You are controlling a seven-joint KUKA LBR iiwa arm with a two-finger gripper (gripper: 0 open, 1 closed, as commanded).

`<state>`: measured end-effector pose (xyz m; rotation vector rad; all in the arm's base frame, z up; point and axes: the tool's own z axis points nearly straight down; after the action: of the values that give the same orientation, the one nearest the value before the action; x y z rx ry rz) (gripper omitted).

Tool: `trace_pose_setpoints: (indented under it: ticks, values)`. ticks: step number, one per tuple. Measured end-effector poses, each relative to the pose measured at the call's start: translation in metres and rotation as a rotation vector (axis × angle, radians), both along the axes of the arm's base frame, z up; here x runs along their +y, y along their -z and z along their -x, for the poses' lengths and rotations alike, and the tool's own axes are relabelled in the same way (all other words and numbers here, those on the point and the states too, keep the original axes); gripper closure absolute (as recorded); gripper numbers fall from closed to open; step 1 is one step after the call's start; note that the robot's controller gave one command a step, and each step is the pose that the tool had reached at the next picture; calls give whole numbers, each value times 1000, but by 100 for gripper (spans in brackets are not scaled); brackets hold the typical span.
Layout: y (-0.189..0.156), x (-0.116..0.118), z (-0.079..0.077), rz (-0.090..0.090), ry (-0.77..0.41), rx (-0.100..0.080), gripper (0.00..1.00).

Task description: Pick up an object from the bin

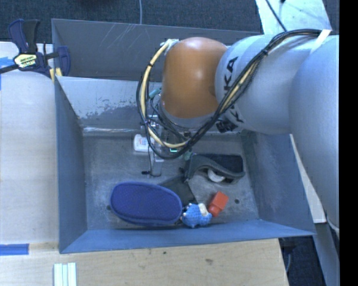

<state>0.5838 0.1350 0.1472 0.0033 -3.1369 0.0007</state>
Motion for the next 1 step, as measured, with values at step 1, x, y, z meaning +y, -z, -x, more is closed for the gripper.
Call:
trace_pose_setpoints:
  ticks: [1]
  values:
    - [77,36,41,1,-121,-4,0]
